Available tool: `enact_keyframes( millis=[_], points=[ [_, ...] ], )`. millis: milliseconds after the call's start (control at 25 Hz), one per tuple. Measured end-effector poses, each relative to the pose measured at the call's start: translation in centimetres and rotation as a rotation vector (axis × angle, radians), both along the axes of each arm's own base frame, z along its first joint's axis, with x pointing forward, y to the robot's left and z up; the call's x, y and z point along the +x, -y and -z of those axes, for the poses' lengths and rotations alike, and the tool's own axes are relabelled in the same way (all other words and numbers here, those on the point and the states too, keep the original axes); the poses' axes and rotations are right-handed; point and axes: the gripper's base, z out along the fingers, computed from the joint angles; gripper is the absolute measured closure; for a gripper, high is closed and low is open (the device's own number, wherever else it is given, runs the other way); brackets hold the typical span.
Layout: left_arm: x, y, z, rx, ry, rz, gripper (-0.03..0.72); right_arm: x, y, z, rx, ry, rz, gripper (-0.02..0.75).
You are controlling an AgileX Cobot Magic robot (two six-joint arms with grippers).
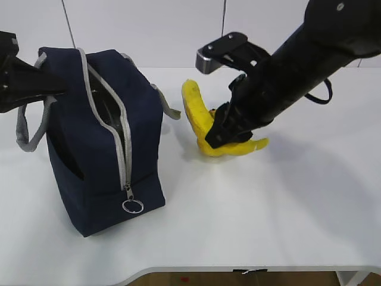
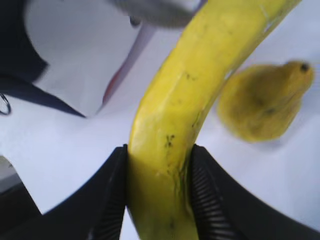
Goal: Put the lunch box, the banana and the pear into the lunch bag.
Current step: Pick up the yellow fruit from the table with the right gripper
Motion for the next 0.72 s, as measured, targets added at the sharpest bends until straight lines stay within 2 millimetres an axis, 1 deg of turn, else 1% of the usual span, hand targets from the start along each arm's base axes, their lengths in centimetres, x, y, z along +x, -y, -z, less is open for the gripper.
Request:
enact_keyframes(
  millis=[120,240,400,480,600,720],
  points=[
    [0.0,0.0,0.0,0.001,0.0,-0.002,0.688,-0.3,0.0,-2.5,0.049,0.055,0.006,0.435],
    [0.0,0.0,0.0,0.001,0.0,-0.002,0.688,-0.3,-0.5,-4.5,0.128,0.056,0.014,0.435],
    [0.0,0.0,0.0,0.001,0.0,-0.002,0.688,-0.6,-1.5,-6.6,0.263,0.0,0.011,0.435],
    [0.0,0.0,0.0,0.001,0.0,-0.002,0.688,-0.8,-2.2,-7.8,0.358,-0.037,0.011,0.435],
    [0.0,0.0,0.0,0.002,0.0,-0.002,0.688,-1.0,-2.8,-9.2,0.464,-0.06,0.0,0.435],
    [0.0,0.0,0.0,0.002,0.0,-0.002,0.688,-1.1,-3.2,-9.9,0.559,-0.086,0.004,0.435]
  ],
)
